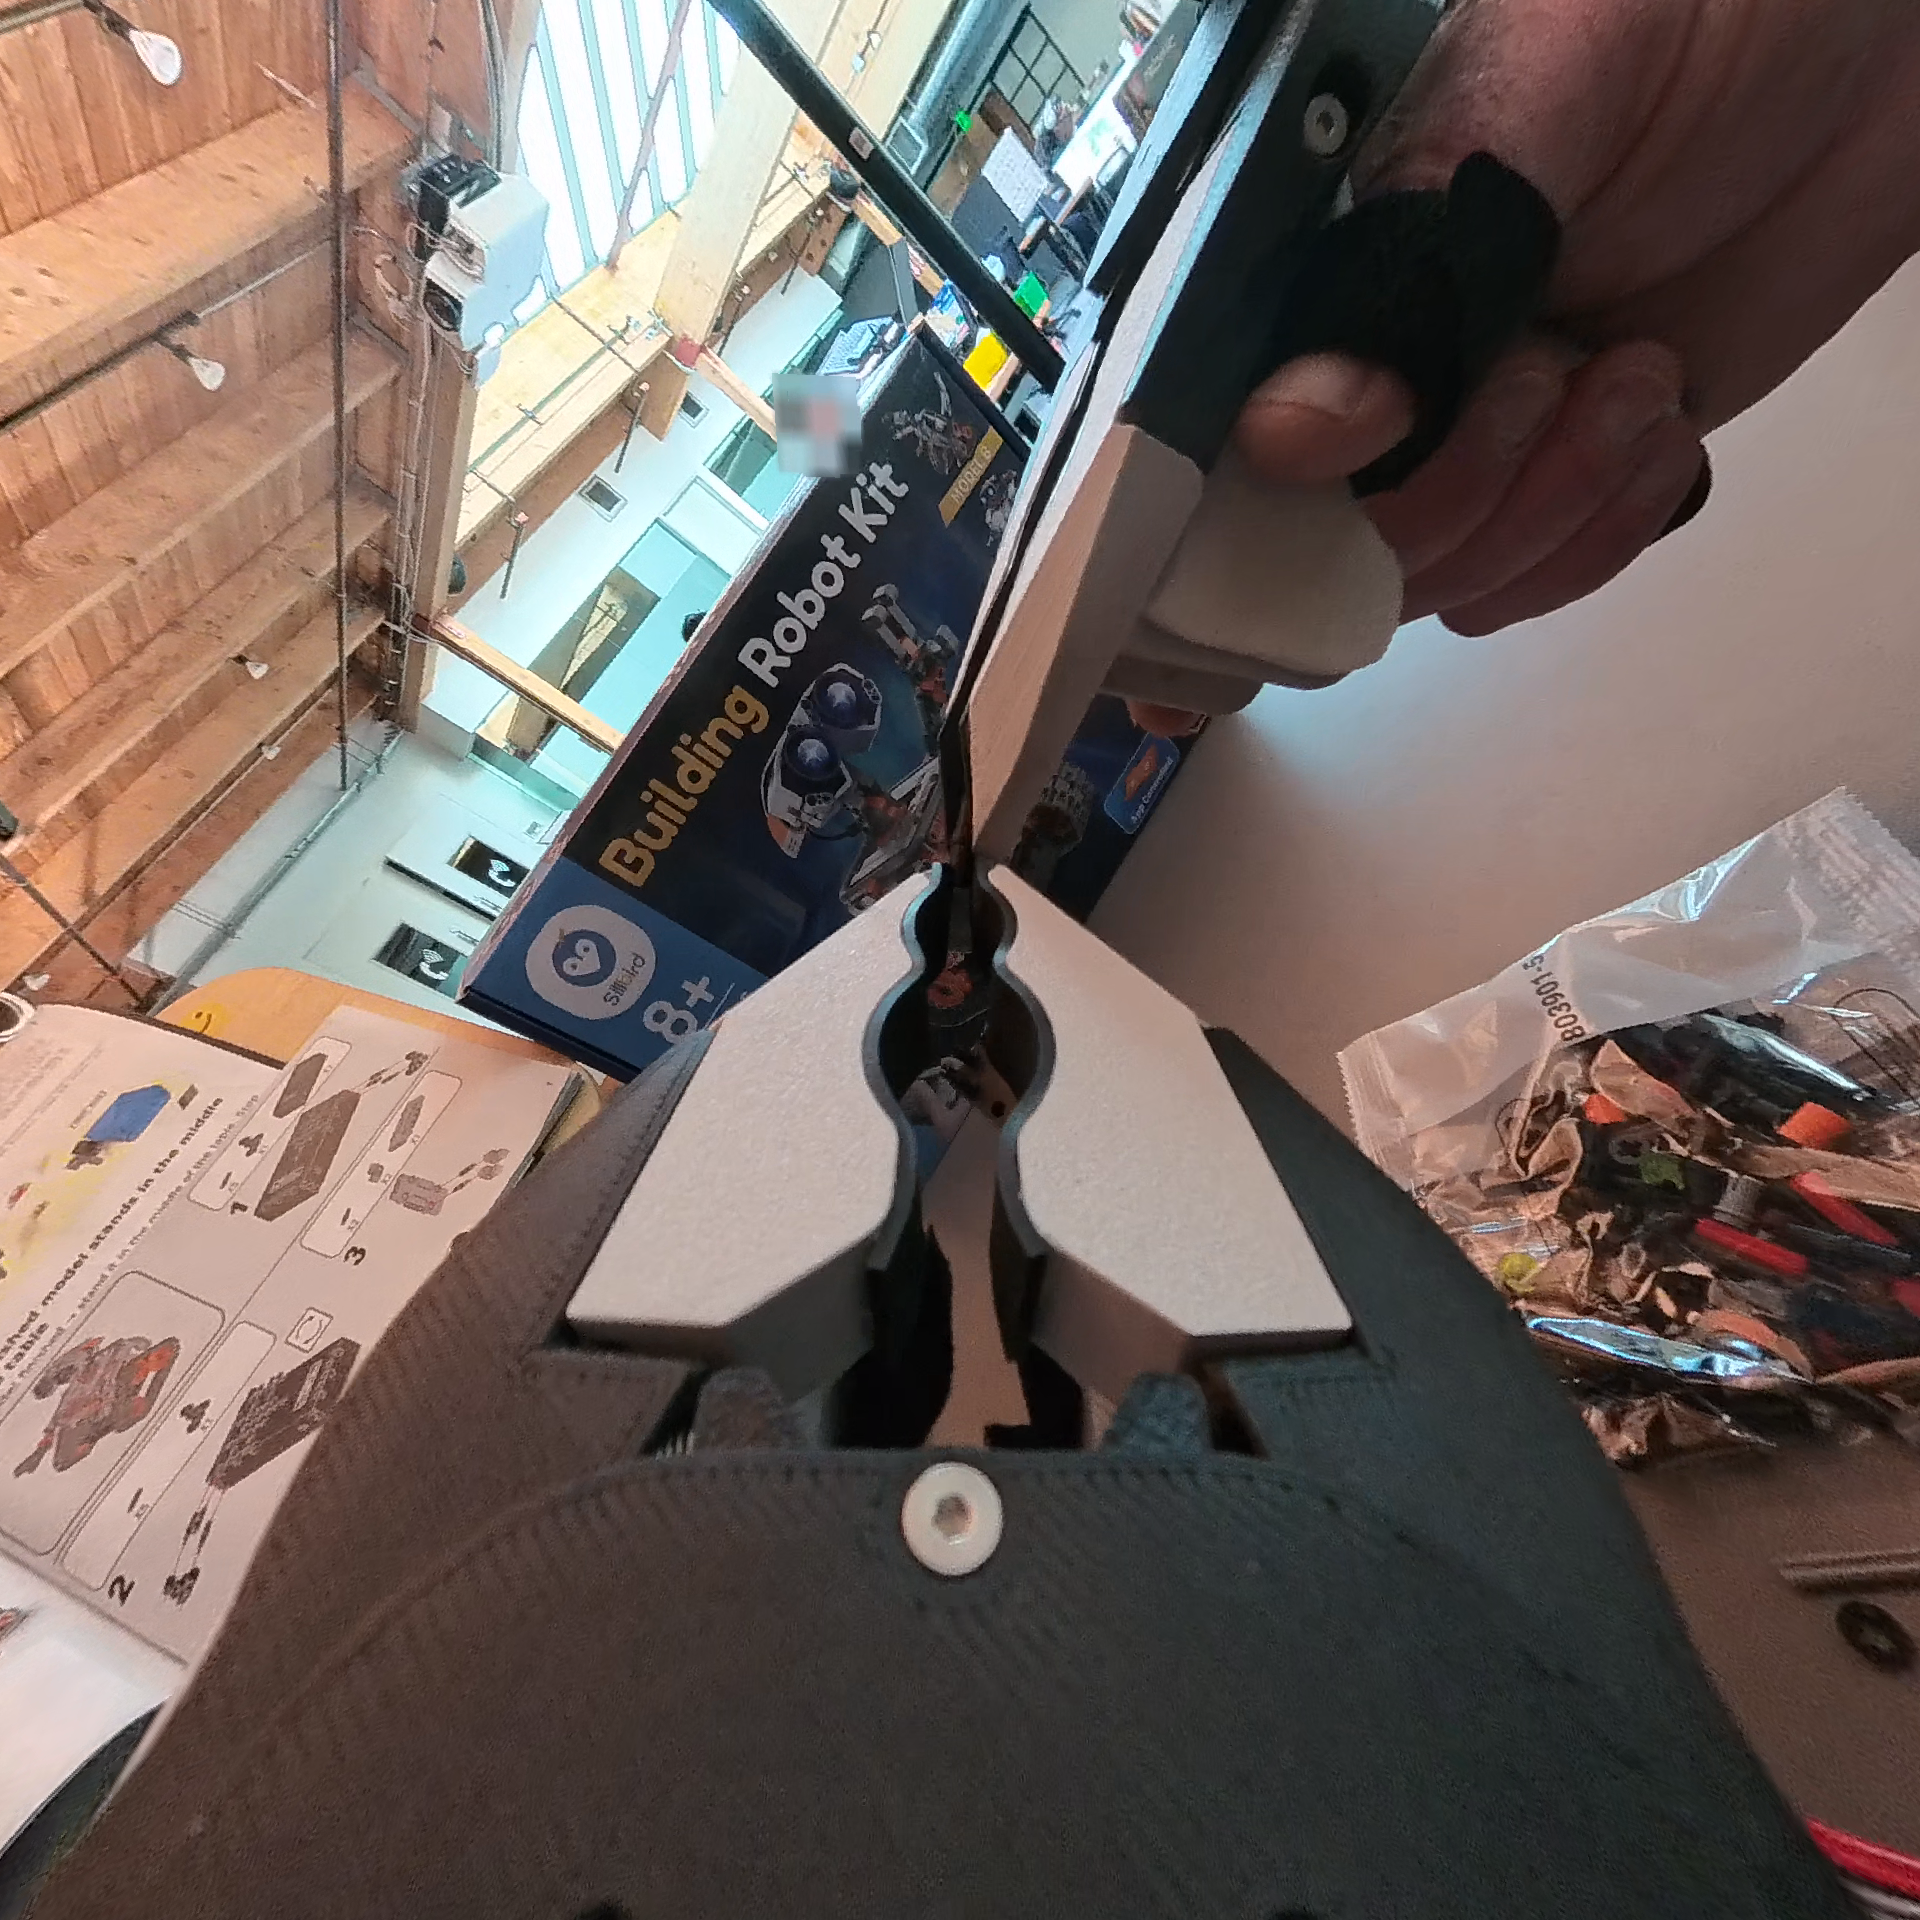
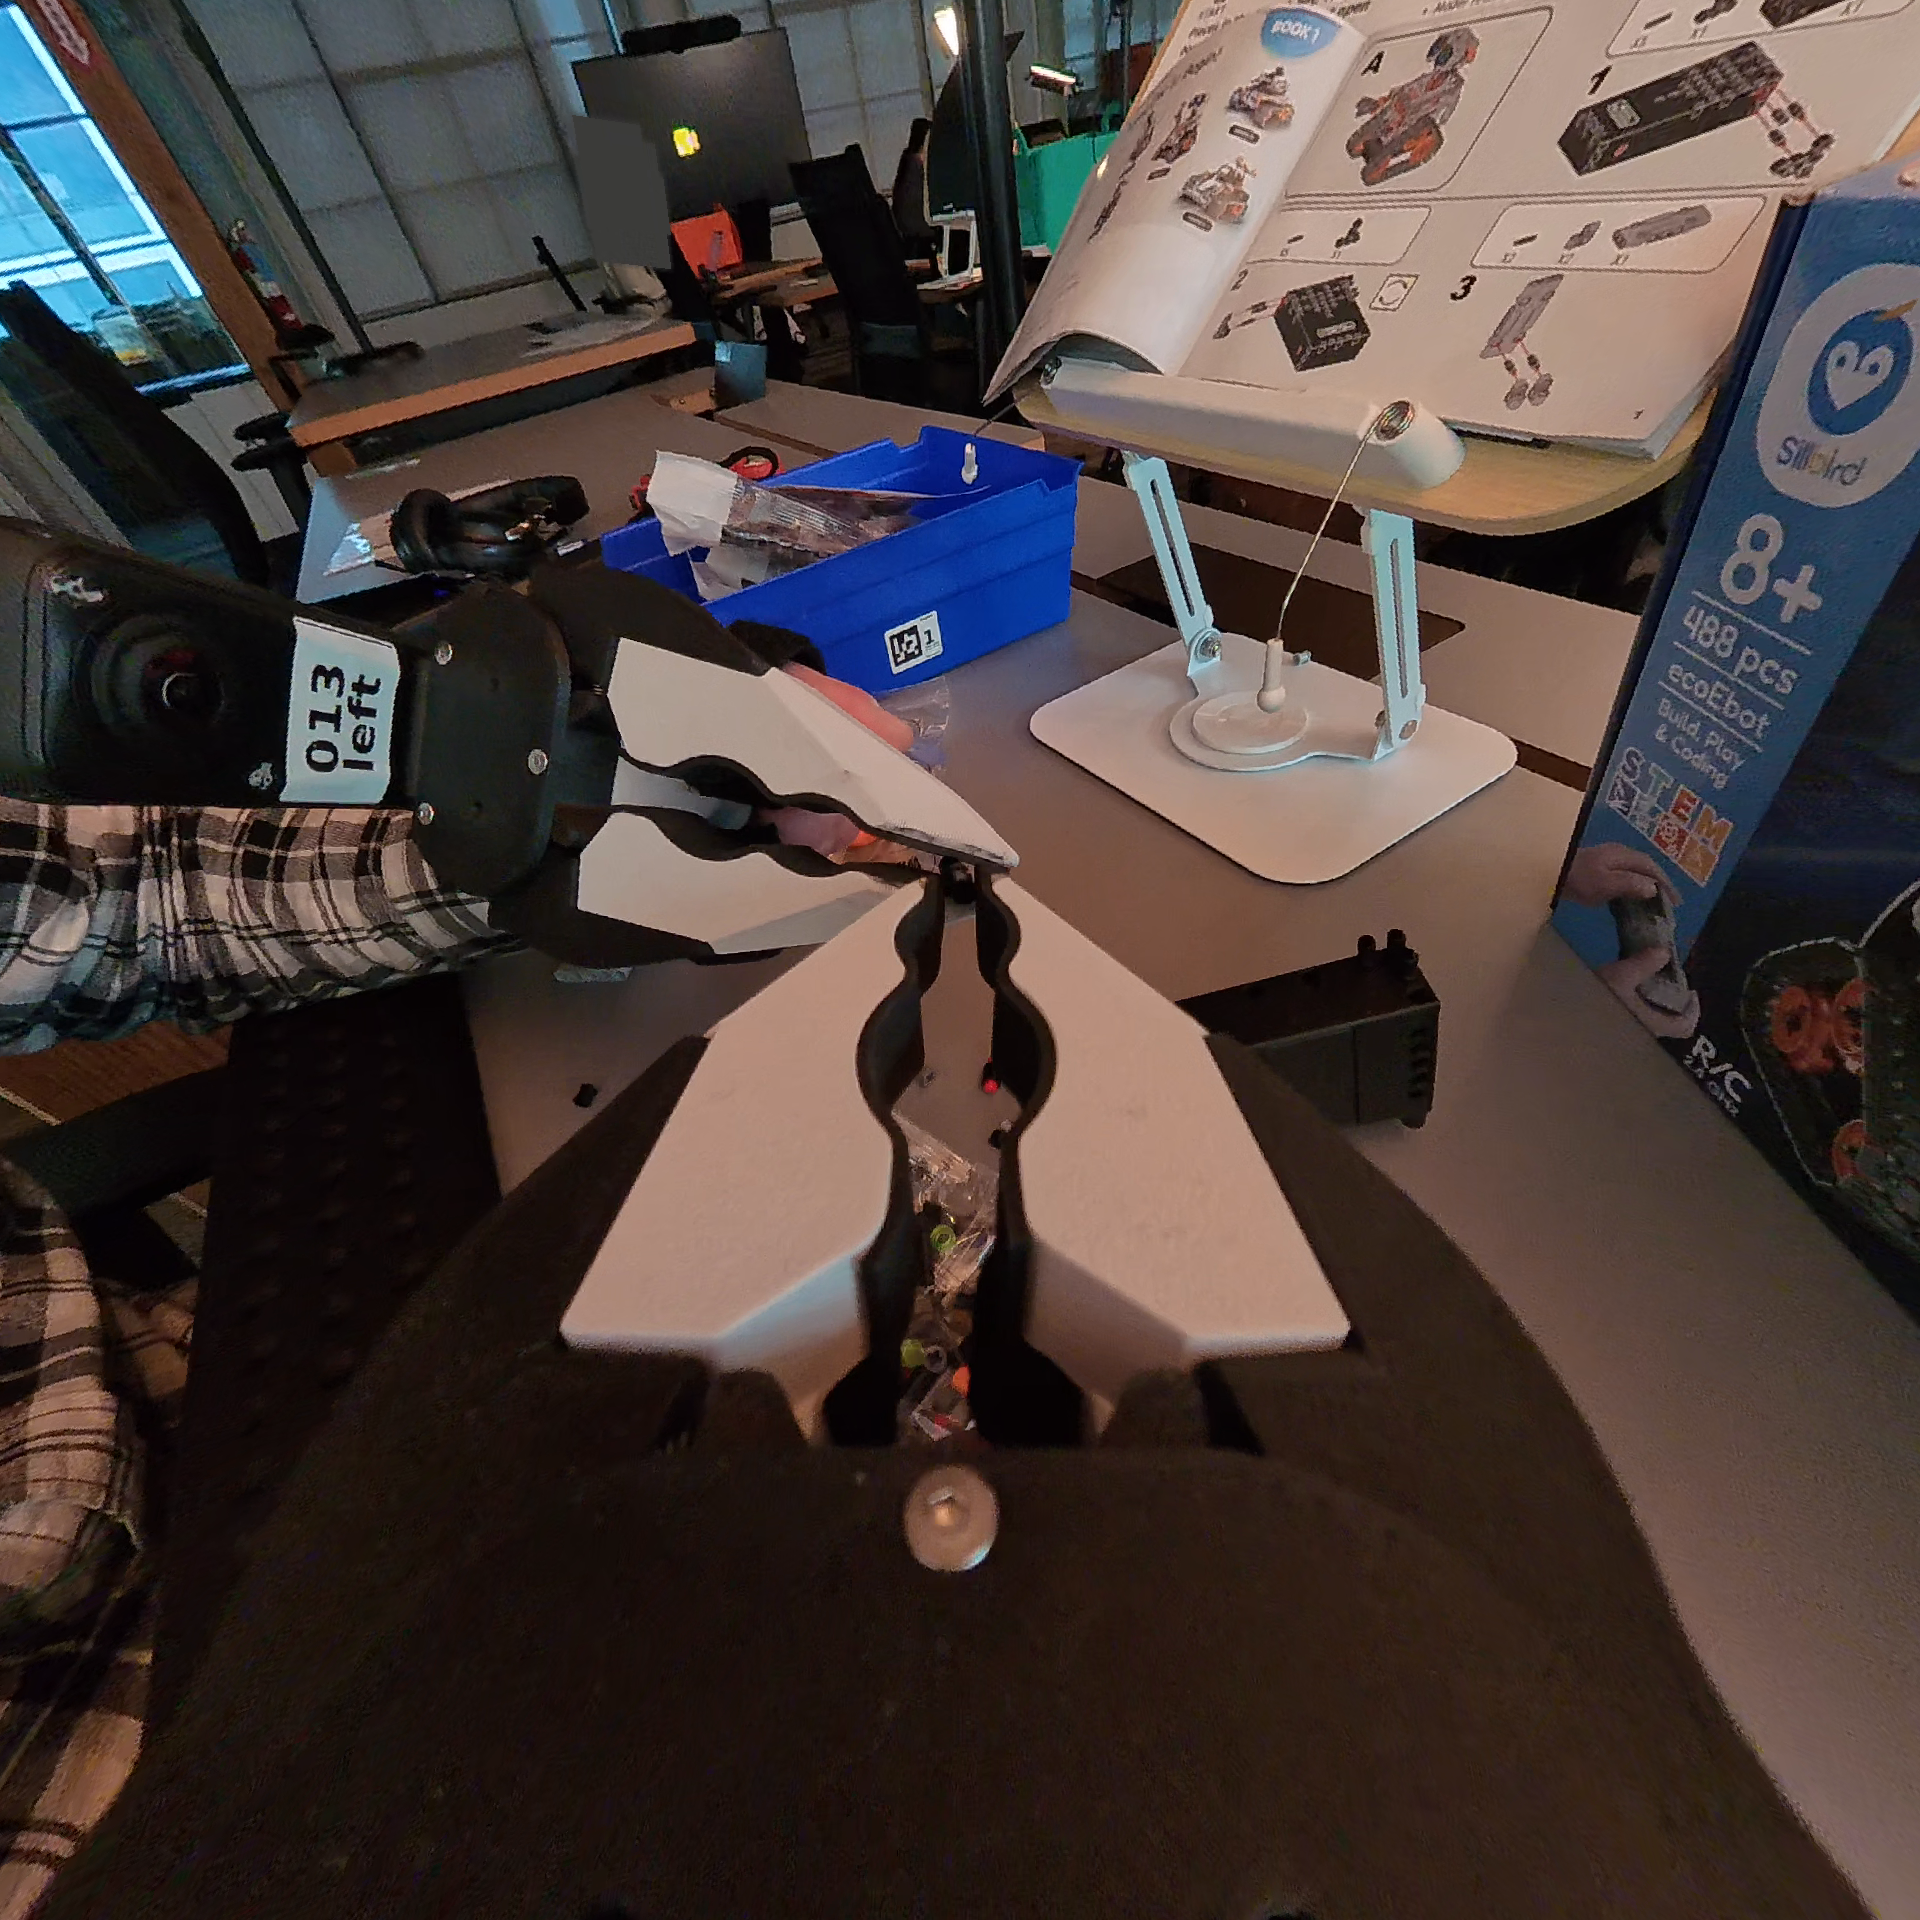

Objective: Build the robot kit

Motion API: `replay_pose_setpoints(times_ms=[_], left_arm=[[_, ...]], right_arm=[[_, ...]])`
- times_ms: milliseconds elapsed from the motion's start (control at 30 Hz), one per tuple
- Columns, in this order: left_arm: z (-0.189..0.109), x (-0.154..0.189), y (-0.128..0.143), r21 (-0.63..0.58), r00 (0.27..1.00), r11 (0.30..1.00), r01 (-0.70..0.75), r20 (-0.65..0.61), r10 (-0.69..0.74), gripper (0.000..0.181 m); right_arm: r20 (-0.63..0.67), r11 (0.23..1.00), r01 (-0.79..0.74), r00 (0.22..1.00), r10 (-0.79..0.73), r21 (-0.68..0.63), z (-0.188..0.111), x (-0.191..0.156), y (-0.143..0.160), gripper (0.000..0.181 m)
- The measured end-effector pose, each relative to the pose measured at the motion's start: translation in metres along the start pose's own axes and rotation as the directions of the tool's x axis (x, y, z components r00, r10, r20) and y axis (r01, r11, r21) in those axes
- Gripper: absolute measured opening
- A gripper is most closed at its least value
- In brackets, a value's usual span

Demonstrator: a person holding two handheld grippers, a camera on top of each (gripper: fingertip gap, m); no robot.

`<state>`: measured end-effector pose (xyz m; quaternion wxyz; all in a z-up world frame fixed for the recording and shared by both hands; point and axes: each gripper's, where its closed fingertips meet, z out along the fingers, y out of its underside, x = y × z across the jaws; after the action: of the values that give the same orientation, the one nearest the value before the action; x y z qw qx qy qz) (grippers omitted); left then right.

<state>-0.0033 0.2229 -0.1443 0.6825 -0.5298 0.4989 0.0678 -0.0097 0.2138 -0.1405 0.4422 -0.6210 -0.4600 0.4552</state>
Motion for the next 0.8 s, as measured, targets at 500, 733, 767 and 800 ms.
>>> replay_pose_setpoints(times_ms=[500,733,767,800], left_arm=[[0.014,0.004,0.037,-0.168,0.989,0.977,0.128,-0.05,-0.138,0.035],[0.024,0.038,0.088,-0.395,0.939,0.892,0.219,-0.164,-0.303,0.027],[0.024,0.041,0.091,-0.402,0.94,0.892,0.206,-0.172,-0.295,0.026],[0.025,0.043,0.092,-0.404,0.94,0.893,0.197,-0.181,-0.29,0.024]], right_arm=[[-0.155,0.955,0.237,0.952,-0.265,-0.179,0.002,0.039,0.013,0.002],[-0.155,0.759,0.419,0.818,-0.554,-0.499,0.023,0.101,0.038,0.002],[-0.137,0.739,0.428,0.813,-0.567,-0.52,0.027,0.106,0.04,0.002],[-0.119,0.72,0.439,0.806,-0.58,-0.538,0.03,0.11,0.041,0.002]])
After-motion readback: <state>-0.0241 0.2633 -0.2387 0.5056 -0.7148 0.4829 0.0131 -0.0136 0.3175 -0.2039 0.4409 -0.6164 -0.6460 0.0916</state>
